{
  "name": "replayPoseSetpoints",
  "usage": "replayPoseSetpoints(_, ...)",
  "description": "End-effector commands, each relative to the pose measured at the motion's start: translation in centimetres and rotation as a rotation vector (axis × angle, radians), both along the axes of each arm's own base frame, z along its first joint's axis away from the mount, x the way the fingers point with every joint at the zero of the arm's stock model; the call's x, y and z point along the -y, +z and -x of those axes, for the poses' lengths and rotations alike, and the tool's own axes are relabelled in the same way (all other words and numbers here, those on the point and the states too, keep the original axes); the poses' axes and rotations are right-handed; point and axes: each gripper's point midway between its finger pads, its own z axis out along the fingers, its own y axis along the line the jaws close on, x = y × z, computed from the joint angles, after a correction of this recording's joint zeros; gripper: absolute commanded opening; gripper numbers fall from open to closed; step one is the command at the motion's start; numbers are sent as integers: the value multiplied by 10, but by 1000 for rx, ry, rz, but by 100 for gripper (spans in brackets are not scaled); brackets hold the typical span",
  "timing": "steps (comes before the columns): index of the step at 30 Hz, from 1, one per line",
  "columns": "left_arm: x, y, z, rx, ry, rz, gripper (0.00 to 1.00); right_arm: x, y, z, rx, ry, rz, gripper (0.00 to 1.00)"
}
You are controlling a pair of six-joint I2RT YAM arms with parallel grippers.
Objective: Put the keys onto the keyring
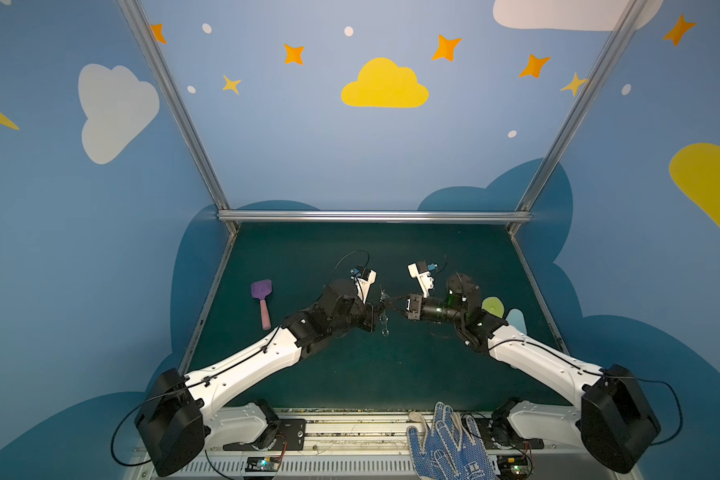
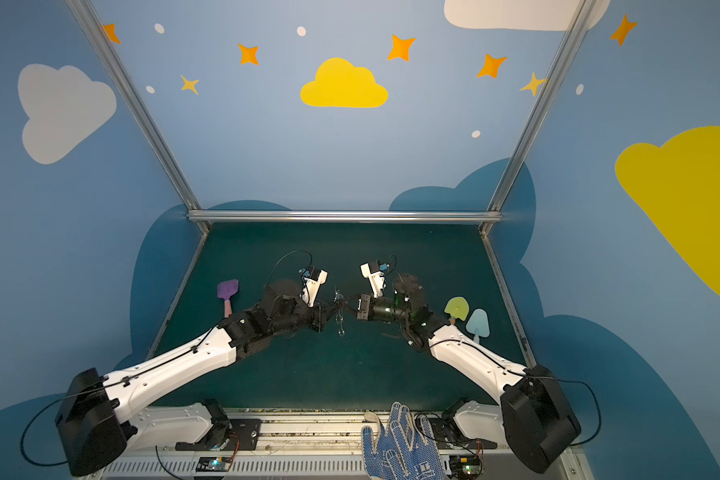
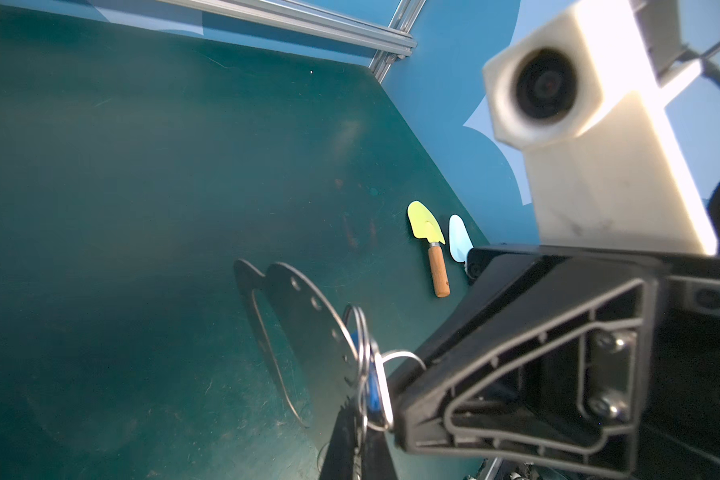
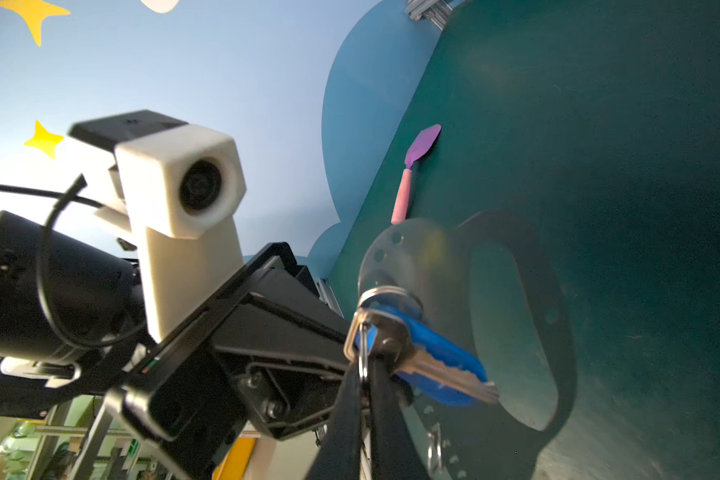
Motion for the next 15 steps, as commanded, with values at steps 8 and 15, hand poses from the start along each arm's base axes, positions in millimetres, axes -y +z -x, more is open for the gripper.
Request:
replayPoseSetpoints(8, -8, 8, 5, 40, -28, -28, 4, 14, -7, 18, -27, 136, 211, 0)
replayPoseSetpoints(15, -6, 6, 9, 38, -70, -69, 5, 20, -29, 37, -123, 288, 358, 0)
